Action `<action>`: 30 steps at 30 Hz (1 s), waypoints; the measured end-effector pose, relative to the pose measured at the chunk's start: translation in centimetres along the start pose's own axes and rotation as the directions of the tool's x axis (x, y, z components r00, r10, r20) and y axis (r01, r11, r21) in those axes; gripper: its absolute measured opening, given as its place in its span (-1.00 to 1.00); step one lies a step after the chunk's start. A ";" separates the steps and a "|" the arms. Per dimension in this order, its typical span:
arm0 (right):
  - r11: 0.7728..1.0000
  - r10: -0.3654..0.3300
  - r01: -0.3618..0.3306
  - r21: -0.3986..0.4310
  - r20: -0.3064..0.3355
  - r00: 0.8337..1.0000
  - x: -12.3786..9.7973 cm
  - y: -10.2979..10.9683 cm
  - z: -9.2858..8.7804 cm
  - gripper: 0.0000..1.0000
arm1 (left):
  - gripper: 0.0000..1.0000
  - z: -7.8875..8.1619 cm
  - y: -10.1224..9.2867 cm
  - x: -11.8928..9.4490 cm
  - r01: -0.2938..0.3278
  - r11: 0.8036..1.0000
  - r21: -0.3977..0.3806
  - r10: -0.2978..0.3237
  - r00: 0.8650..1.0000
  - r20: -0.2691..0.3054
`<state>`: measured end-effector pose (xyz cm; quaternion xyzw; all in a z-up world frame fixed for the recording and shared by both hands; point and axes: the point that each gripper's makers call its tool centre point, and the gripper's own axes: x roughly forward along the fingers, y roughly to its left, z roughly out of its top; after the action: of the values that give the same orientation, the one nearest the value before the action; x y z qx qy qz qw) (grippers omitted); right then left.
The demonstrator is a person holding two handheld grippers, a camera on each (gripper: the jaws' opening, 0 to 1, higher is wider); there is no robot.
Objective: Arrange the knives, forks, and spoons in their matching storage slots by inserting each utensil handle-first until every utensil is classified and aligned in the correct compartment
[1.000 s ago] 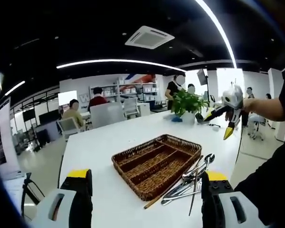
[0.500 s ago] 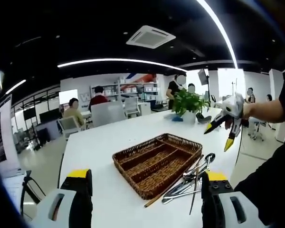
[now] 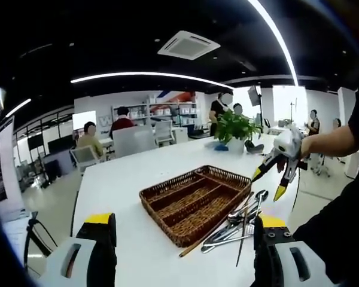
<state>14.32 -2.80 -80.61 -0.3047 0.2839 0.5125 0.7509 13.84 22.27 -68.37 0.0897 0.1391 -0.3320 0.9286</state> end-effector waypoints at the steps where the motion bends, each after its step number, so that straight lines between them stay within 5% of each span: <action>1: 1.000 0.008 -0.008 0.001 -0.002 1.000 0.4 0.1 0.0 0.17 | 1.00 0.0 0.1 -0.1 0.000 1.000 0.002 0.000 1.000 -0.001; 11: 0.991 0.094 -0.095 -0.099 -0.010 0.995 3.9 2.3 -0.2 -0.07 | 1.00 -0.1 0.4 -0.6 -0.002 1.000 0.010 0.002 1.000 -0.003; 20: 0.990 0.099 -0.103 -0.094 -0.044 0.994 5.2 2.5 -1.9 -0.20 | 1.00 -0.4 0.8 -1.1 -0.011 1.000 0.003 0.011 1.000 -0.004; 30: 0.987 0.088 -0.096 -0.129 -0.062 0.994 6.0 2.7 -2.4 -0.57 | 1.00 -0.9 0.7 -1.2 -0.014 1.000 -0.005 0.014 1.000 -0.007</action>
<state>13.37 -0.28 -87.08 -0.3543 0.2843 0.5555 0.6965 13.23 23.79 -68.81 0.0896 0.1427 -0.3247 0.9307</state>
